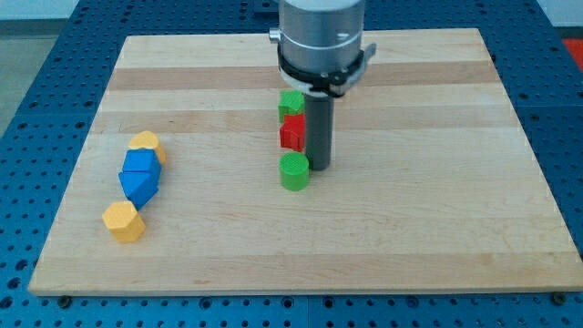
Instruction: Push the green circle closer to the red star
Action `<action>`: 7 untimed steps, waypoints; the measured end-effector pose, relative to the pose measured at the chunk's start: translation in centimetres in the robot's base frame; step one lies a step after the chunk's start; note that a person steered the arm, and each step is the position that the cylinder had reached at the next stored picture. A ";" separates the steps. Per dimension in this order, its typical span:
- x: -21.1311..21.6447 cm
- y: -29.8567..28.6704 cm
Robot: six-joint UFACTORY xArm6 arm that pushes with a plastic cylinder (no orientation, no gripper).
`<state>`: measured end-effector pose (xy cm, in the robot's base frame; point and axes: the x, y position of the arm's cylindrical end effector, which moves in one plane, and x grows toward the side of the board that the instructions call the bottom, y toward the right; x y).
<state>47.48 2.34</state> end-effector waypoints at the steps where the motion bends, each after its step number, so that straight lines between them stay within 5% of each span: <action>1: 4.8 3.3; 2: 9.2 2.4; 4: 7.1 -7.1; 7: 4.3 -4.9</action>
<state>51.74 -2.59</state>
